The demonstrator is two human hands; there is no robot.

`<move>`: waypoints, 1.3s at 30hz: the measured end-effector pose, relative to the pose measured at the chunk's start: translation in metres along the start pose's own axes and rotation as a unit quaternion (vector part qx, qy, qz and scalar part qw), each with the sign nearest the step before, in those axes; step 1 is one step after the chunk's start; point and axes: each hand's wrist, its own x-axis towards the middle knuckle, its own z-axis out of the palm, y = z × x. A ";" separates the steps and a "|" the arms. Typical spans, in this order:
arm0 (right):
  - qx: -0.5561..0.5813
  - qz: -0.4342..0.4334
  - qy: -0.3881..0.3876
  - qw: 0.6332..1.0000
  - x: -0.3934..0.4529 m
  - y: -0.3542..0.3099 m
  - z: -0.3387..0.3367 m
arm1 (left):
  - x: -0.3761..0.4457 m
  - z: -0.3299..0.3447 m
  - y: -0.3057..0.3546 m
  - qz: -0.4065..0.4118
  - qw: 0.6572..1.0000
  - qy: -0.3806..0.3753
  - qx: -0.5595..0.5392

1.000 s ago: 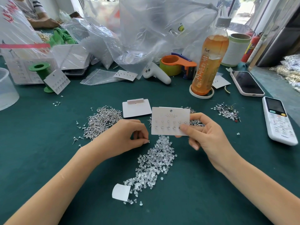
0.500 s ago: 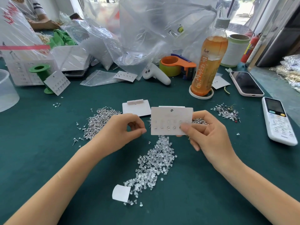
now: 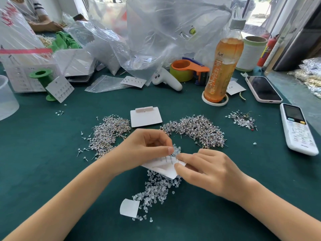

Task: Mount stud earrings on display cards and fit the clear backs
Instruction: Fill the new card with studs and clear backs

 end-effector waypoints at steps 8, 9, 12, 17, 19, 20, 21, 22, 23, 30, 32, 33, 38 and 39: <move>-0.028 -0.019 0.006 0.999 0.000 -0.001 0.002 | -0.001 0.000 -0.003 -0.005 0.999 -0.012 0.032; -0.028 -0.019 0.004 0.999 0.000 -0.002 0.002 | -0.001 0.000 -0.002 -0.007 0.999 -0.014 0.033; -0.028 -0.021 0.000 0.999 -0.001 -0.002 0.001 | -0.001 0.001 -0.002 -0.017 0.999 -0.020 0.030; -0.029 -0.019 -0.003 0.999 -0.001 -0.002 0.001 | -0.001 -0.001 -0.001 -0.025 0.999 -0.026 0.037; -0.031 -0.018 0.000 0.999 -0.001 -0.002 0.002 | -0.002 -0.001 -0.001 -0.029 0.998 -0.029 0.040; -0.033 -0.017 0.001 0.999 -0.001 -0.002 0.002 | -0.002 -0.001 -0.001 -0.032 0.998 -0.029 0.037; -0.034 -0.017 0.003 0.999 -0.001 -0.002 0.002 | -0.002 -0.001 -0.001 -0.035 0.999 -0.027 0.031; -0.036 -0.016 0.004 0.999 -0.001 -0.002 0.002 | -0.002 -0.001 -0.002 -0.036 0.999 -0.023 0.027; -0.037 -0.015 0.005 0.999 -0.001 -0.002 0.002 | -0.002 -0.001 -0.002 -0.037 0.999 -0.019 0.026; -0.041 -0.021 -0.003 0.999 -0.002 -0.003 0.003 | -0.002 -0.001 -0.001 -0.045 0.998 -0.035 0.037; -0.041 -0.020 -0.003 0.999 -0.002 -0.003 0.003 | -0.002 -0.002 -0.001 -0.049 0.997 -0.042 0.041; -0.041 -0.020 -0.002 0.999 -0.003 -0.004 0.003 | -0.002 -0.002 -0.001 -0.050 0.997 -0.047 0.042; -0.042 -0.017 0.002 0.999 -0.003 -0.005 0.003 | -0.003 -0.003 -0.002 -0.045 0.996 -0.057 0.051; -0.044 -0.015 0.004 0.999 -0.002 -0.005 0.003 | -0.003 -0.003 -0.002 -0.043 0.996 -0.050 0.054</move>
